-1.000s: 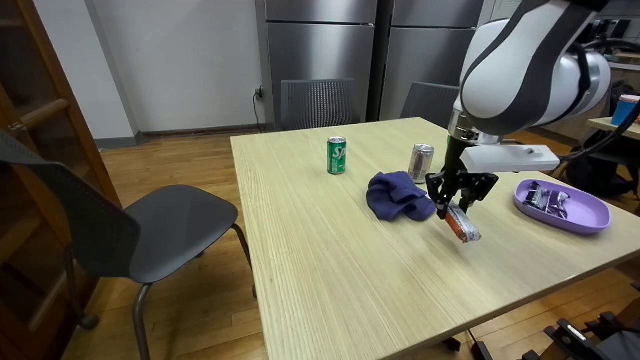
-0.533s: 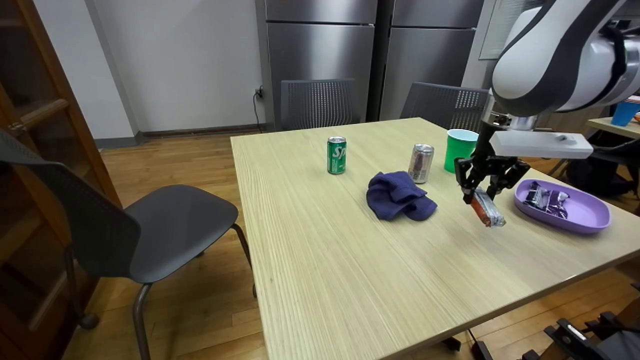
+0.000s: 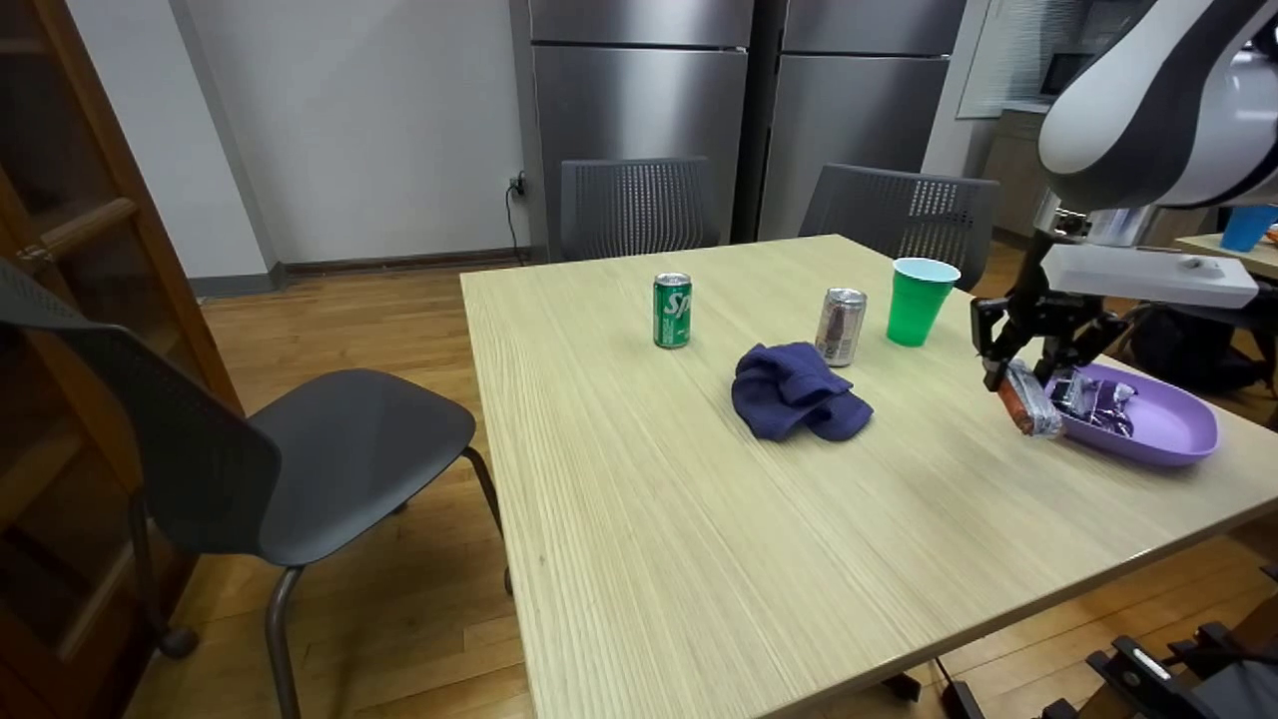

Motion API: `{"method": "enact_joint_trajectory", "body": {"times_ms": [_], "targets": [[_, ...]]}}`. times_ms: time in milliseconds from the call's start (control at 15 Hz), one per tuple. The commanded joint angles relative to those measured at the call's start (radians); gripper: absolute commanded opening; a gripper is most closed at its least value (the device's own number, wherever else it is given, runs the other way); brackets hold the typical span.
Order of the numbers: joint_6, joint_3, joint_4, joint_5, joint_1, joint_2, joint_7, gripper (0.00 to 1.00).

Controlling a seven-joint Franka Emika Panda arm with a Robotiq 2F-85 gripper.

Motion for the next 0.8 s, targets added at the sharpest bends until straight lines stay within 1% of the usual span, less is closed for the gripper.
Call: {"method": "enact_joint_trajectory", "body": {"times_ms": [0, 200, 467, 733], "targets": [[-0.015, -0.008, 0.003, 0.041, -0.056, -0.026, -0.056, 0.18], [-0.021, -0.023, 0.023, 0.056, -0.099, -0.016, -0.078, 0.18], [-0.023, -0.054, 0.051, 0.058, -0.136, 0.001, -0.088, 0.18], [-0.038, -0.058, 0.095, 0.086, -0.194, 0.028, -0.119, 0.18]]}}
